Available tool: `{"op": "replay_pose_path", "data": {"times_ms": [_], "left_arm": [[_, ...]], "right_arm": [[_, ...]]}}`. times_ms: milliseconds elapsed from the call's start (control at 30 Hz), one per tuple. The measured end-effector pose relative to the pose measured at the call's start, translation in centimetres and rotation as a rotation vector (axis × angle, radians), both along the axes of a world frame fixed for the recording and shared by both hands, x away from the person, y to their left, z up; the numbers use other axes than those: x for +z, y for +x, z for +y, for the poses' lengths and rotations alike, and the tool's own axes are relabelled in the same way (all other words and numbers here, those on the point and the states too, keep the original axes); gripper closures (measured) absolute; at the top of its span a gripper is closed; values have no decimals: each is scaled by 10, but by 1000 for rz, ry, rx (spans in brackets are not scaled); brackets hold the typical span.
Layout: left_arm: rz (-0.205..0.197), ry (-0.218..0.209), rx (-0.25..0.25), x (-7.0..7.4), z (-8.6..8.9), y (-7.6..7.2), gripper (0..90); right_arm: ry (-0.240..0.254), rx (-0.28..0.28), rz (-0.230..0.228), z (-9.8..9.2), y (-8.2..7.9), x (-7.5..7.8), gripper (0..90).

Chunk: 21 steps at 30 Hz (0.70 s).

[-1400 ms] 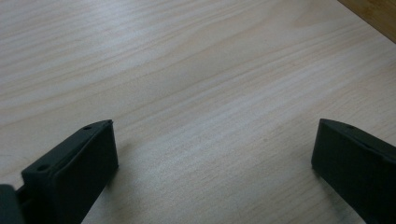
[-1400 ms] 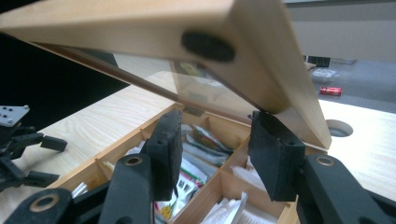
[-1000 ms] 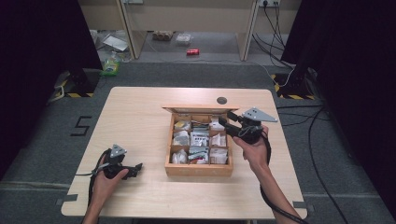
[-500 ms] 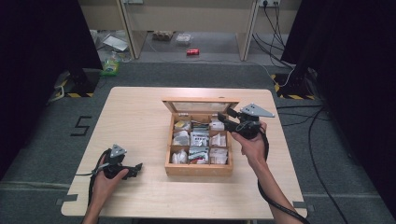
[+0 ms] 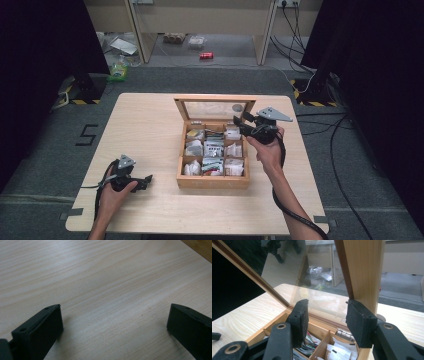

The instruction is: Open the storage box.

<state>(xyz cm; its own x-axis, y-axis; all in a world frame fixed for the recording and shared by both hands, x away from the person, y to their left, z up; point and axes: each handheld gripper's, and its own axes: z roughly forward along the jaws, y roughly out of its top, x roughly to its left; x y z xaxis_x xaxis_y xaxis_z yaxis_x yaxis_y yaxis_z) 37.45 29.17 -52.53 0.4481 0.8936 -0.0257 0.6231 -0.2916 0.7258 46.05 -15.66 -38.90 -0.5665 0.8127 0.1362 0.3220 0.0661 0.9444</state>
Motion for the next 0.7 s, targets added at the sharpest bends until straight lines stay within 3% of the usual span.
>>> {"op": "replay_pose_path", "data": {"times_ms": [700], "left_arm": [[-1, 0, 2, 0, 0, 0, 0]], "right_arm": [[-26, -70, 3, 8, 22, 6, 514]]}}
